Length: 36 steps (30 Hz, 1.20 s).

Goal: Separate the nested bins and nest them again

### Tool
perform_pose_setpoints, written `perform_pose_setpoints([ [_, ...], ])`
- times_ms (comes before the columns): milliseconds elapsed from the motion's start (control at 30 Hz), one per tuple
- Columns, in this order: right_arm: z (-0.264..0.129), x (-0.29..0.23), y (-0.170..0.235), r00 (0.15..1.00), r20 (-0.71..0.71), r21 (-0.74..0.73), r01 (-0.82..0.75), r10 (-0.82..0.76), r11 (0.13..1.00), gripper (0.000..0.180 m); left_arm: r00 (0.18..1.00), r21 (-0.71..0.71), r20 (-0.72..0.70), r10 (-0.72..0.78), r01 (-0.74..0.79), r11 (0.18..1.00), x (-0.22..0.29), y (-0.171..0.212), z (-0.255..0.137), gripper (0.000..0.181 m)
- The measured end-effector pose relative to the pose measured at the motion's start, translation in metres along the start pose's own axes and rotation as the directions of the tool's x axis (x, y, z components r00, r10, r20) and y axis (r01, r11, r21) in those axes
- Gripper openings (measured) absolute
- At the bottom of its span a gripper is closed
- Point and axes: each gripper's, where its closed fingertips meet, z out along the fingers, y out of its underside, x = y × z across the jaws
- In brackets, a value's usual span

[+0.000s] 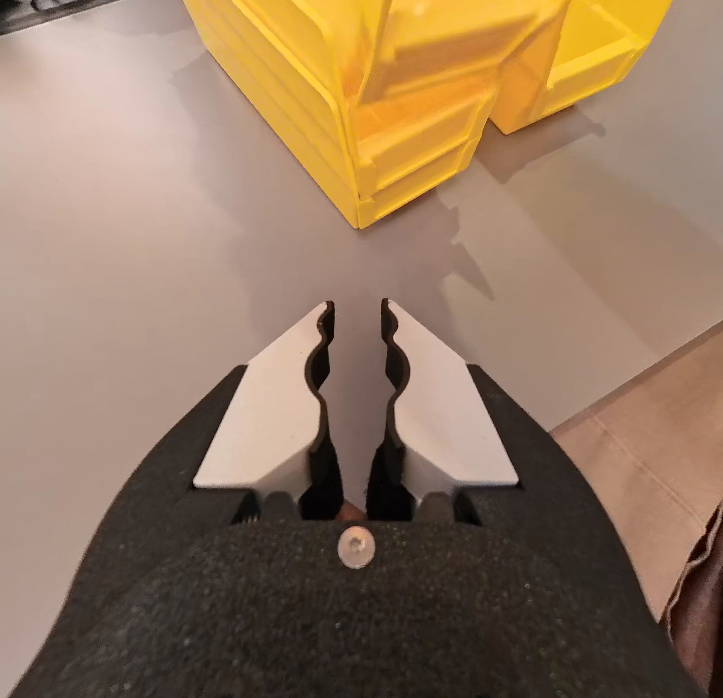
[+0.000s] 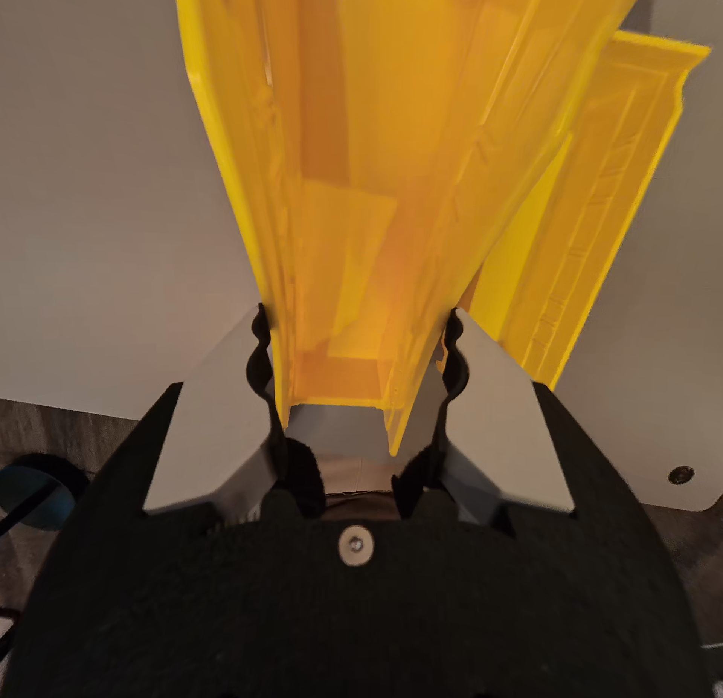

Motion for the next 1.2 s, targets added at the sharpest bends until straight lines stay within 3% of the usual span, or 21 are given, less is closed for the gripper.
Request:
perform_pose_setpoints([
  [233,-0.054,0.019,-0.005,1.0,0.03,0.054,0.008,-0.01,0.999,0.089,1.0,-0.004,0.014,0.012,-0.012,1.0,-0.003,0.003,-0.001,0.022],
  [400,-0.092,0.093,-0.001,0.997,-0.076,0.059,0.029,-0.024,0.998,0.089,1.0,-0.002,0.009,-0.009,0.009,1.0,-0.004,0.002,-0.002,0.022],
  [533,-0.099,0.169,0.013,0.993,-0.116,0.038,-0.021,0.025,0.999,0.09,1.0,-0.005,0.003,-0.004,0.004,1.0,-0.001,0.003,-0.001,0.022],
  [667,-0.077,0.239,0.032,0.988,-0.14,-0.022,-0.071,0.067,0.997,0.09,0.999,-0.01,0.021,0.026,-0.026,1.0,0.0,0.004,-0.001,0.022],
  [833,-0.024,0.295,0.047,0.987,-0.131,-0.106,-0.104,0.09,0.989,0.09,0.995,-0.027,0.074,0.069,-0.068,0.997,-0.009,0.006,0.002,0.021],
  [1200,0.078,0.331,0.045,0.992,-0.098,-0.272,-0.109,0.085,0.956,0.093,0.988,-0.049,0.131,0.082,-0.076,0.996,-0.027,0.012,0.0,0.021],
])
